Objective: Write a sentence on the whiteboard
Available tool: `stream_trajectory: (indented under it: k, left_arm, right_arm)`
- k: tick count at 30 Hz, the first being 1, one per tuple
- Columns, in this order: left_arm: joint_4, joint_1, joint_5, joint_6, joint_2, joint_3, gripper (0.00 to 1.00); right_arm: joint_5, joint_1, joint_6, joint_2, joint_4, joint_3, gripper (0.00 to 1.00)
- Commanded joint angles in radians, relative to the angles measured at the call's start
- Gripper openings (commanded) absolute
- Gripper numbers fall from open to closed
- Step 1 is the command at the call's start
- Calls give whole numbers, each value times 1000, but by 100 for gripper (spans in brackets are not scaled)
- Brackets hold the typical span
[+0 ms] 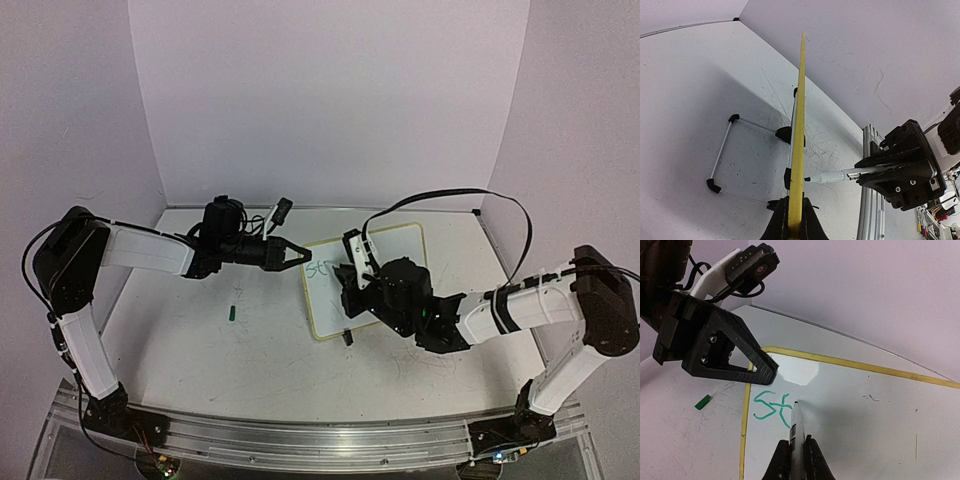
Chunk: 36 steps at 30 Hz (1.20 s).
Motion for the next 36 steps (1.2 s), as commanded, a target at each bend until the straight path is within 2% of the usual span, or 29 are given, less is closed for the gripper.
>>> stream_trajectory:
  k: [1,14,36]
  left_arm:
    - [31,5,14,-3,-54,17,0]
    - [31,5,11,-2,-54,16,0]
    - [31,5,12,-2,-51,17,0]
  right_arm:
    - [-4,-6,-10,18,32,35,0]
    - [51,-8,34,19,-26,23,0]
    - [12,-6,99,-19,-79,-48,0]
